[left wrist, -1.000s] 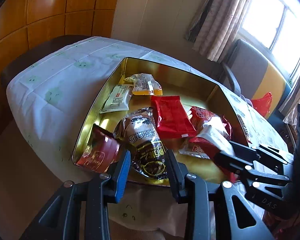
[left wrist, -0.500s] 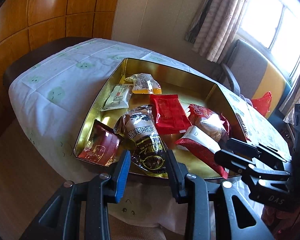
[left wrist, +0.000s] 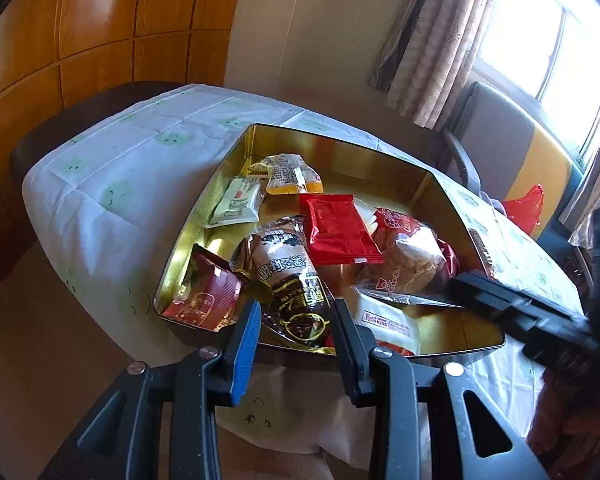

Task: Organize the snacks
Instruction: 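Move the right tool to the WEIDAN cracker pack and grasp it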

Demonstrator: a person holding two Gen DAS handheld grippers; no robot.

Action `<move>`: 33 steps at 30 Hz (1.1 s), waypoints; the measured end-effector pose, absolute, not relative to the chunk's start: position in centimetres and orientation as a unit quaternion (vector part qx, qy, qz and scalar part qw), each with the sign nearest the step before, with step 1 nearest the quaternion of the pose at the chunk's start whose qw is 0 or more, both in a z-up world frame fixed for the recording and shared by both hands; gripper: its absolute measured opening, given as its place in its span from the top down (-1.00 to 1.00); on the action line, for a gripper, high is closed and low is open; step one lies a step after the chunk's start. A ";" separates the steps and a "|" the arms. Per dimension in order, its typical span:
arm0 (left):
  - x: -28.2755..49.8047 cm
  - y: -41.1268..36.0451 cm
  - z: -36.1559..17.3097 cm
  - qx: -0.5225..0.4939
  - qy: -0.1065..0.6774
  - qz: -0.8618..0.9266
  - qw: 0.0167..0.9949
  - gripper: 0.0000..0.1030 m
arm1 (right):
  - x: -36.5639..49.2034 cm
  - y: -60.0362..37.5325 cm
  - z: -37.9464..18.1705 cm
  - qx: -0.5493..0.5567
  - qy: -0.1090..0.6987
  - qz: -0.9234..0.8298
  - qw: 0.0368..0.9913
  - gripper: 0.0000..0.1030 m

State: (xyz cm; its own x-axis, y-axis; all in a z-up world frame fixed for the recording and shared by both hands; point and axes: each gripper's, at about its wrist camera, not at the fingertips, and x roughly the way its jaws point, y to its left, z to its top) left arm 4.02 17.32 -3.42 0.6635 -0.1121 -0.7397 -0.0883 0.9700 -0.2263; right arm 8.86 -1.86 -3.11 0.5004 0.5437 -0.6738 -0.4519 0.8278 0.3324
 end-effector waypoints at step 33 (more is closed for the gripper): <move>2.5 10.3 -3.4 -0.079 0.421 -0.095 0.899 0.29 | 14.6 -13.4 -6.0 0.107 0.425 0.103 0.893 0.07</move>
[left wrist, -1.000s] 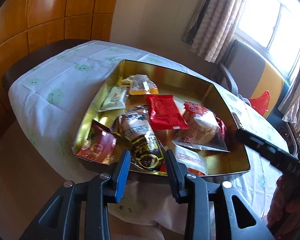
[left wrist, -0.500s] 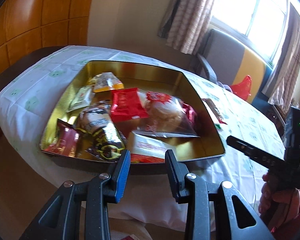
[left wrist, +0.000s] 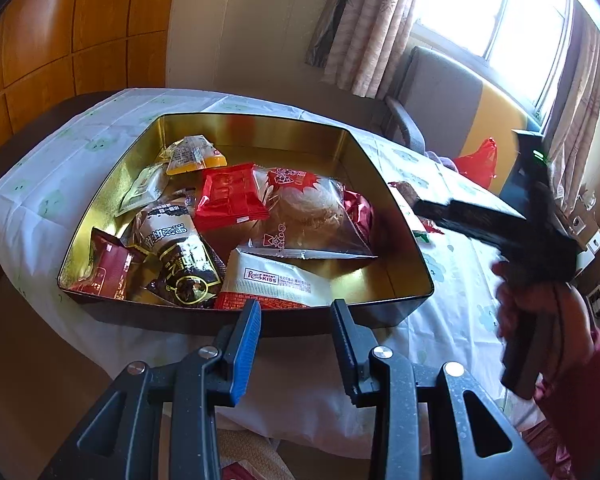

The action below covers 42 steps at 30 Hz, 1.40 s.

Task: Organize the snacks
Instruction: 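Move the right tool to the WEIDAN cracker pack and grasp it, then move the left tool to the clear granola bar and grasp it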

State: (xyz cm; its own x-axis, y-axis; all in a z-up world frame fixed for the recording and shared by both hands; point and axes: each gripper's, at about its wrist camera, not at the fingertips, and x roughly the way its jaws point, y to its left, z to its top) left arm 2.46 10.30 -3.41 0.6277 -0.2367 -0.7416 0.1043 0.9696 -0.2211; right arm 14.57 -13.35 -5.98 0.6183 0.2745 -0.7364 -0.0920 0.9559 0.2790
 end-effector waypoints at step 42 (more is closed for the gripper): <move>6.1 -3.4 -0.9 -0.023 0.428 -0.194 0.882 0.29 | 8.8 -27.3 -9.2 0.086 0.419 -0.072 0.901 0.08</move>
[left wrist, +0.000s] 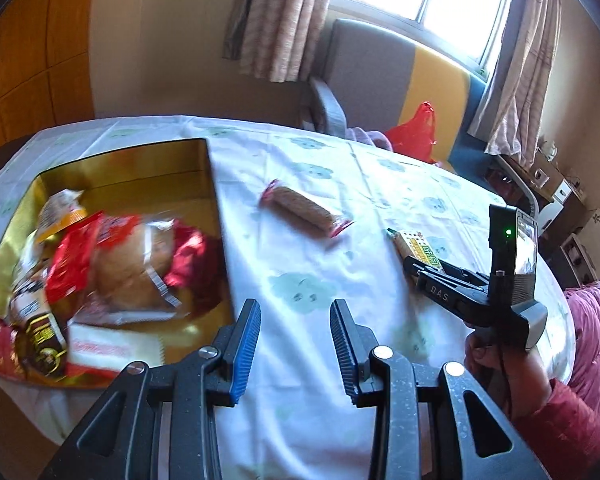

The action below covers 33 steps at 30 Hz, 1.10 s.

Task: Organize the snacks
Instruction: 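Move the left tool to the clear granola bar and grasp it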

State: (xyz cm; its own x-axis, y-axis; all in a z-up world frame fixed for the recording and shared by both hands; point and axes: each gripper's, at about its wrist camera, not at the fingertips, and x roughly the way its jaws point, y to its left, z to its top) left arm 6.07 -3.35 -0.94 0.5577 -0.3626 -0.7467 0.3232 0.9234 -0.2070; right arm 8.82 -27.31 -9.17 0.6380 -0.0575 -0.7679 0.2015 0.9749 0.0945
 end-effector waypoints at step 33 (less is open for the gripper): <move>22.3 -15.1 -8.9 0.032 0.488 -0.096 0.867 0.40 | 9.1 -31.1 -9.3 0.122 0.395 -0.149 0.898 0.04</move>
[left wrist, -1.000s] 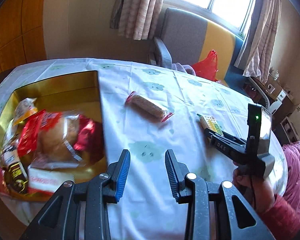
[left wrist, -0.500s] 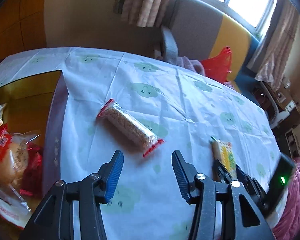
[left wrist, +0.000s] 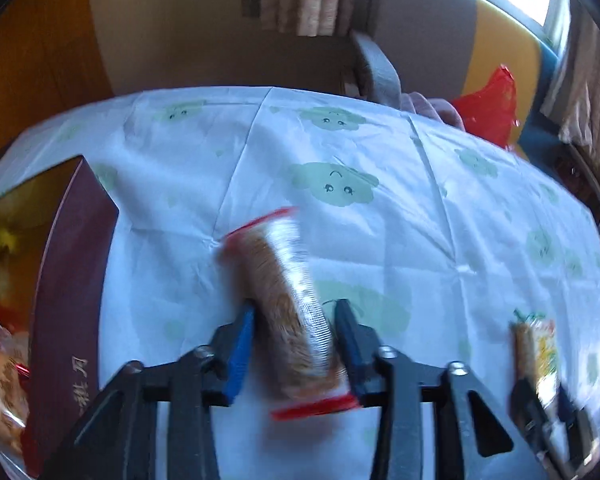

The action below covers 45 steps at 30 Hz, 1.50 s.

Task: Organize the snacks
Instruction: 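Move the left tool to the clear granola bar and grasp it, then carry the granola bar and the cracker pack over the gold tin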

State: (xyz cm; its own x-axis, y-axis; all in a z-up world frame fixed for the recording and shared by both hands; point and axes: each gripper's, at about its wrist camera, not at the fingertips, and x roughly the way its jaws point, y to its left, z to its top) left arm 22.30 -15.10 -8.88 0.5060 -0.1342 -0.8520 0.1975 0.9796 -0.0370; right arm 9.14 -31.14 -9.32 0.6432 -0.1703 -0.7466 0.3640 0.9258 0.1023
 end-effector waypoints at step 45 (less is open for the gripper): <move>10.8 -12.3 -6.6 0.025 0.366 -0.197 0.909 0.41 | 7.7 -31.0 -8.1 0.115 0.350 -0.185 0.911 0.08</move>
State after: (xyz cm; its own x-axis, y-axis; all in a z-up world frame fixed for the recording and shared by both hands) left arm 10.80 -12.31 -6.58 0.6547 -0.3403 -0.6750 0.3773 0.9209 -0.0983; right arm 7.68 -31.03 -8.10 0.6868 -0.2571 -0.6799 0.4176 0.9052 0.0796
